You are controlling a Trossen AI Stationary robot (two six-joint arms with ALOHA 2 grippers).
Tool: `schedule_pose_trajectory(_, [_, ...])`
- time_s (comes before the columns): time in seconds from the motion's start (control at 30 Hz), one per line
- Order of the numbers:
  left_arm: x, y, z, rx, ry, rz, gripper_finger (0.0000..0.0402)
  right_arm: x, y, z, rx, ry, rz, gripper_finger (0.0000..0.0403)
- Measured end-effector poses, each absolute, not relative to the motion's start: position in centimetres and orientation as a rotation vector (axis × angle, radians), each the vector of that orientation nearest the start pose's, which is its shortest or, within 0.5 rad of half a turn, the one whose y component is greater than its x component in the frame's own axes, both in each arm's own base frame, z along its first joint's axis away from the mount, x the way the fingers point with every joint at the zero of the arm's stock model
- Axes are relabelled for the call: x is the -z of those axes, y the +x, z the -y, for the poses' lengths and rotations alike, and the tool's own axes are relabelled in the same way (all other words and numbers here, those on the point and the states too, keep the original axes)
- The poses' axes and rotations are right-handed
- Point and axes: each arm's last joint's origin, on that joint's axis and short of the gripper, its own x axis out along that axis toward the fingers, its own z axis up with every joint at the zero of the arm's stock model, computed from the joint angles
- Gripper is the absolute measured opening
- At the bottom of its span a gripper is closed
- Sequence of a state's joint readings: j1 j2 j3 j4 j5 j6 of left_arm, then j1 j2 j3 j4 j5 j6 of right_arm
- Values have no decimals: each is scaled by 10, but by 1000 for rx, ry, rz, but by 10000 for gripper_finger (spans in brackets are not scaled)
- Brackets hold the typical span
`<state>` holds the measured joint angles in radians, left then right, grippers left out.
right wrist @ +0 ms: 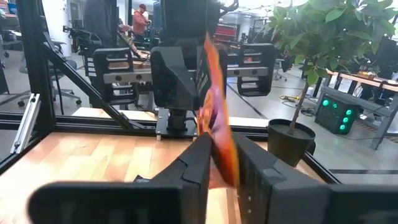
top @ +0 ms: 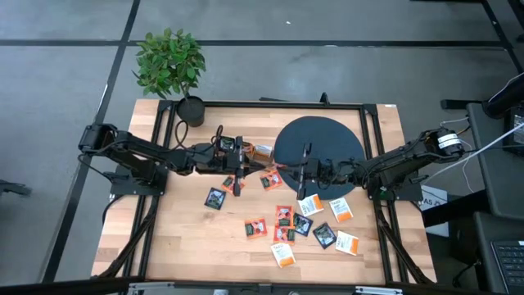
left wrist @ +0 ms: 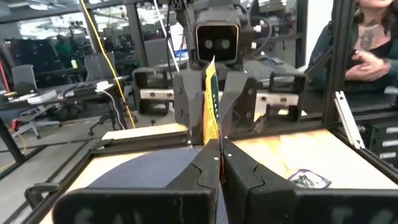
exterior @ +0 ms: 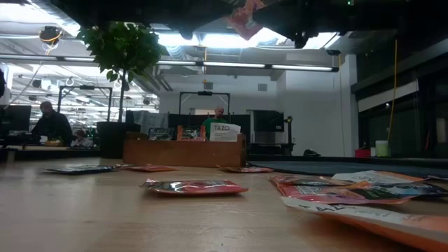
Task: Pick & Place Tea
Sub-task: Put the orange tea bag into the middle section of the wooden organizer
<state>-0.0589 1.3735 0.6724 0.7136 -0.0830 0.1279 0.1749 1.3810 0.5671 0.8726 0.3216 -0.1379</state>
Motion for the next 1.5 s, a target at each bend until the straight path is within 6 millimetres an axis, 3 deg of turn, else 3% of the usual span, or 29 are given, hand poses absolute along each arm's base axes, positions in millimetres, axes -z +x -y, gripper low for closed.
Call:
schedule_pose_trajectory(0.33, [-272,253,2,-29,132,-128,2,-234,274,-39,152,-121,62,182])
schedule_pose_trajectory(0.53, [-275,226,-14,-68,123,-281,2,-230,274,-39,148,-60,27,202])
schedule_pose_trajectory(0.7, [-264,217,-34,-62,84,-412,2,-217,277,-40,124,19,-53,162])
schedule_pose_trajectory(0.93, [-249,216,-62,-23,118,-501,2,-190,288,-43,121,118,-129,15])
schedule_pose_trajectory(1.3, [-228,220,-81,51,158,-600,2,-158,313,-47,126,173,-143,9])
schedule_pose_trajectory(1.5, [-210,230,-85,75,202,-668,2,-160,328,-50,120,167,-126,5])
